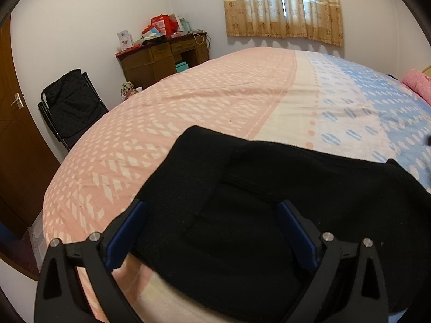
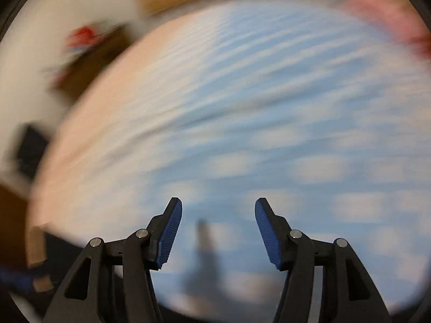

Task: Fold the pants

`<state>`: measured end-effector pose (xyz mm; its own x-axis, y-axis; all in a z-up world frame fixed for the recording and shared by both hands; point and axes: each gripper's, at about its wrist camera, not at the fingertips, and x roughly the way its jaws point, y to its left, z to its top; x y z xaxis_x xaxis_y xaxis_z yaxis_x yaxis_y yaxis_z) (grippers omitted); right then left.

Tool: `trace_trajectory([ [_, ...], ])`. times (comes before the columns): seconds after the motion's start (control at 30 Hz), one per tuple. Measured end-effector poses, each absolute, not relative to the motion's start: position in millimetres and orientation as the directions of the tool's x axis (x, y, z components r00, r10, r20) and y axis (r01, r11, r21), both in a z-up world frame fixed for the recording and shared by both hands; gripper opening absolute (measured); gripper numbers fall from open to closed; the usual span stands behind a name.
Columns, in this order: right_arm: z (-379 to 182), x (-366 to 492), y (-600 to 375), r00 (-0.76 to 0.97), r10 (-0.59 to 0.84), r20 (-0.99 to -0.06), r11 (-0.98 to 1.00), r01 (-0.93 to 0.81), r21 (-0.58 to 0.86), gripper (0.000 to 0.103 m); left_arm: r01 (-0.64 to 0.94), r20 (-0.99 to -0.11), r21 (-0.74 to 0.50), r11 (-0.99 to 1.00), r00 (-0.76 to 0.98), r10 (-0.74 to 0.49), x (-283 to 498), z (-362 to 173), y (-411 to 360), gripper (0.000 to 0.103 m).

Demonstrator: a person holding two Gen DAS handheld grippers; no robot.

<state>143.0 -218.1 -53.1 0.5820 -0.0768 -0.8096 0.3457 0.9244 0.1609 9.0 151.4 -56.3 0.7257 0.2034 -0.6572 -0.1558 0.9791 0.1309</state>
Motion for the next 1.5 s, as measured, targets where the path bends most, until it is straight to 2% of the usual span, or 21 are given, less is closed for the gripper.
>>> trace_trajectory([
  [0.1,-30.8,66.7,-261.7,0.651,-0.254,-0.715,0.882,0.459,0.105,0.058,-0.156,-0.658,0.132,0.979,0.725,0.204,8.9,-56.0,151.7,0.100],
  [0.17,-23.5,28.6,-291.4,0.597,-0.415,-0.687,0.800,0.599,0.037,0.058,-0.158,-0.657,0.135,0.978,0.724,0.208,9.6,-55.7,151.6,0.100],
  [0.23,-28.8,7.0,-319.1,0.467,-0.525,-0.711,0.706,0.706,-0.057,0.058,-0.162,-0.657,0.142,0.977,0.722,0.215,9.8,-56.0,151.3,0.101],
  [0.27,-36.4,1.6,-336.1,0.397,-0.539,-0.743,0.668,0.738,-0.091,0.058,-0.164,-0.658,0.146,0.976,0.720,0.220,10.0,-56.0,151.2,0.101],
  [0.4,-60.6,-3.6,-367.8,0.260,-0.576,-0.775,0.603,0.776,-0.188,0.058,-0.167,-0.660,0.148,0.975,0.717,0.223,10.1,-56.2,151.8,0.102],
  [0.5,-68.9,-19.7,-386.8,0.259,-0.508,-0.821,0.623,0.769,-0.143,0.058,-0.167,-0.661,0.150,0.975,0.716,0.224,10.3,-55.8,152.4,0.102],
  [0.53,-68.4,-25.6,-386.4,0.290,-0.498,-0.817,0.625,0.773,-0.106,0.048,-0.167,-0.661,0.150,0.974,0.716,0.225,10.5,-55.8,152.1,0.102],
  [0.57,-66.4,-32.5,-387.6,0.307,-0.494,-0.813,0.628,0.773,-0.090,0.024,-0.167,-0.662,0.150,0.974,0.715,0.225,10.9,-55.6,152.4,0.102],
  [0.63,-60.2,-48.3,-394.8,0.365,-0.448,-0.816,0.640,0.769,-0.007,0.008,-0.168,-0.663,0.152,0.974,0.714,0.226,10.8,-55.5,152.7,0.102],
  [0.73,-48.8,-78.7,-403.5,0.478,-0.369,-0.797,0.628,0.760,0.165,0.006,-0.173,-0.663,0.160,0.972,0.711,0.236,11.0,-55.7,151.1,0.103],
  [0.97,-23.6,-200.7,-406.3,0.636,-0.366,-0.679,0.535,0.741,0.406,0.006,-0.178,-0.667,0.165,0.970,0.704,0.243,12.9,-55.6,150.8,0.103],
  [1.1,-41.4,-253.3,-405.5,0.594,-0.380,-0.709,0.477,0.782,0.401,0.006,-0.181,-0.668,0.171,0.969,0.701,0.249,13.8,-55.8,150.0,0.103],
  [1.27,-38.7,-309.8,-421.5,0.609,-0.391,-0.691,0.388,0.789,0.476,0.007,-0.184,-0.671,0.174,0.967,0.696,0.254,14.9,-55.7,149.5,0.103],
  [1.37,-22.1,-308.1,-430.2,0.600,-0.435,-0.671,0.461,0.789,0.407,0.007,-0.186,-0.671,0.177,0.967,0.696,0.256,15.4,-55.4,148.9,0.103],
  [1.5,-29.8,-273.6,-441.0,0.587,-0.367,-0.721,0.573,0.754,0.321,0.007,-0.187,-0.668,0.175,0.967,0.699,0.256,15.1,-55.5,148.9,0.103],
])
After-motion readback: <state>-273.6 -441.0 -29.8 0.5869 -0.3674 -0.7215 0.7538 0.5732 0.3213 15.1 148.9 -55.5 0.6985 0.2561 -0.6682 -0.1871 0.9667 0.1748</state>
